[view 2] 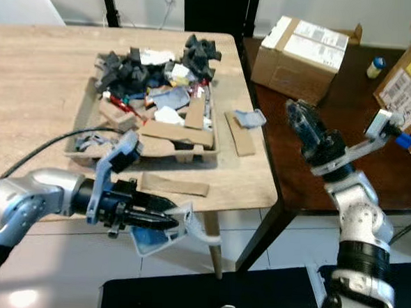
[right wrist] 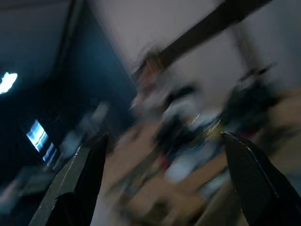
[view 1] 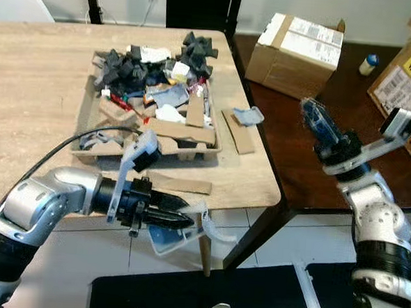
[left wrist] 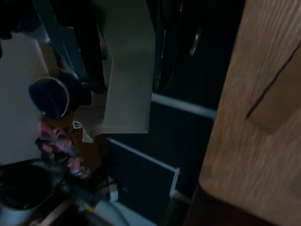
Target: Picking trash to rubbish bin
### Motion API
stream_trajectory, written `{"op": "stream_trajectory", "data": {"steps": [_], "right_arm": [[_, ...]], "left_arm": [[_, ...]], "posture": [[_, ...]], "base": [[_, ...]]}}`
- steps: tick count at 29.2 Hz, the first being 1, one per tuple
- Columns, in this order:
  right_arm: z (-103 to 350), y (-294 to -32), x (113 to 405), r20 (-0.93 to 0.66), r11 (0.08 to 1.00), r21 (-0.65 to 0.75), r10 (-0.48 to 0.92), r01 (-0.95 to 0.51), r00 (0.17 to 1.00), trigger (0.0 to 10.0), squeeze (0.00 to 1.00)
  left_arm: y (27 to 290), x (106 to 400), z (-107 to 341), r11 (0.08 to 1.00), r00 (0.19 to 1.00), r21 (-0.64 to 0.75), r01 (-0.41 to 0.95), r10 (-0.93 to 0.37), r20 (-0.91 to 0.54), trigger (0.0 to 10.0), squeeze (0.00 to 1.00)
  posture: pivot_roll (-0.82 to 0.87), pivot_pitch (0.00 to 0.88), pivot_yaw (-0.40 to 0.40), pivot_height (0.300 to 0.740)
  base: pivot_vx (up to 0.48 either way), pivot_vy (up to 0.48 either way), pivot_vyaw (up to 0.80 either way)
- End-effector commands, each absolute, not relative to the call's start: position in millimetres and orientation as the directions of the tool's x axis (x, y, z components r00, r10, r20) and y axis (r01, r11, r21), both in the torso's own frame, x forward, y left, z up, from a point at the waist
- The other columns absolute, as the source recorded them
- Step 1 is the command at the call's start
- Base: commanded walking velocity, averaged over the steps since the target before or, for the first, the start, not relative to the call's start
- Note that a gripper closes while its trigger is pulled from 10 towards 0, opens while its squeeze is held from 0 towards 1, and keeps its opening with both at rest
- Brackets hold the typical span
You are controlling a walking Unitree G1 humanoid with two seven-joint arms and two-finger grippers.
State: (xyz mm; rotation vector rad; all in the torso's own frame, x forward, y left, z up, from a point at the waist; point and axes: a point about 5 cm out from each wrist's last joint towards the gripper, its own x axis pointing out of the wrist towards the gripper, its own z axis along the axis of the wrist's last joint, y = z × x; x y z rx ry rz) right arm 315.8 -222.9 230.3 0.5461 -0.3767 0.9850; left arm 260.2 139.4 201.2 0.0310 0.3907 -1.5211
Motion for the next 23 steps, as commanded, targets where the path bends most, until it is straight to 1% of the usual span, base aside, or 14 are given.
{"op": "stream_trajectory", "data": {"steps": [1, 2, 3, 4, 6, 9, 11, 14, 18, 19, 21, 22, 23], "right_arm": [[226, -210, 302, 0.46, 0.343, 0.226, 0.787, -0.912, 0.41, 10.0, 0.0], [221, -204, 293, 0.409, 0.273, 0.232, 0.843, -0.934, 0.348, 10.0, 0.0], [221, -204, 293, 0.409, 0.273, 0.232, 0.843, -0.934, 0.348, 10.0, 0.0], [217, -201, 284, 0.372, 0.215, 0.245, 0.88, -0.945, 0.296, 10.0, 0.0], [213, -197, 275, 0.334, 0.15, 0.261, 0.913, -0.954, 0.235, 10.0, 0.0], [211, -191, 268, 0.296, 0.112, 0.262, 0.936, -0.959, 0.191, 10.0, 0.0], [209, -189, 266, 0.29, 0.106, 0.266, 0.939, -0.958, 0.184, 10.0, 0.0], [209, -188, 266, 0.292, 0.117, 0.267, 0.936, -0.956, 0.196, 10.0, 0.0], [210, -189, 268, 0.295, 0.141, 0.261, 0.93, -0.955, 0.219, 10.0, 0.0], [210, -189, 268, 0.295, 0.141, 0.261, 0.93, -0.955, 0.219, 10.0, 0.0], [213, -192, 270, 0.305, 0.171, 0.258, 0.919, -0.951, 0.248, 10.0, 0.0], [215, -193, 272, 0.318, 0.18, 0.257, 0.912, -0.95, 0.258, 10.0, 0.0], [215, -193, 272, 0.318, 0.18, 0.257, 0.912, -0.95, 0.258, 10.0, 0.0]], "left_arm": [[143, 257, 196, 0.063, -0.009, -0.211, 0.975, -0.946, -0.325, 0.0, 0.0], [143, 255, 194, 0.055, -0.023, -0.218, 0.974, -0.941, -0.337, 0.0, 0.0], [143, 255, 194, 0.055, -0.023, -0.218, 0.974, -0.941, -0.337, 0.0, 0.0], [142, 253, 192, 0.045, -0.036, -0.228, 0.973, -0.939, -0.343, 0.0, 0.0], [141, 250, 189, 0.035, -0.053, -0.238, 0.971, -0.934, -0.354, 0.0, 0.0], [138, 247, 186, 0.021, -0.074, -0.247, 0.969, -0.927, -0.367, 0.0, 0.0], [134, 241, 181, -0.004, -0.109, -0.266, 0.964, -0.918, -0.381, 0.0, 0.0], [130, 234, 170, -0.025, -0.151, -0.287, 0.958, -0.892, -0.426, 0.0, 0.0], [129, 227, 155, -0.033, -0.185, -0.298, 0.954, -0.846, -0.5, 0.0, 0.0], [129, 227, 155, -0.033, -0.185, -0.298, 0.954, -0.846, -0.5, 0.0, 0.0], [130, 225, 143, -0.011, -0.183, -0.297, 0.955, -0.811, -0.556, 0.0, 0.0], [133, 226, 134, 0.021, -0.162, -0.285, 0.958, -0.783, -0.6, 0.0, 0.0], [133, 226, 134, 0.021, -0.162, -0.285, 0.958, -0.783, -0.6, 0.0, 0.0]], "posture": [[0.08, 0.194, -0.042, 0.74], [0.08, 0.198, -0.043, 0.74], [0.08, 0.198, -0.043, 0.74], [0.08, 0.199, -0.043, 0.74], [0.08, 0.2, -0.043, 0.74], [0.08, 0.2, -0.041, 0.74], [0.08, 0.202, -0.04, 0.74], [0.08, 0.202, -0.04, 0.74], [0.08, 0.204, -0.039, 0.74], [0.08, 0.204, -0.039, 0.74], [0.08, 0.205, -0.039, 0.74], [0.08, 0.206, -0.038, 0.74], [0.08, 0.206, -0.038, 0.74]], "base": [[0.0, 0.0, 0.0], [0.0, 0.0, 0.0], [0.0, 0.0, 0.0], [0.0, 0.0, 0.0], [0.0, 0.0, 0.0], [0.0, 0.0, 0.0], [0.0, 0.0, 0.0], [0.0, 0.0, 0.0], [0.0, 0.0, 0.0], [0.0, 0.0, 0.0], [0.0, 0.0, 0.0], [0.0, 0.0, 0.0], [0.0, 0.0, 0.0]]}}
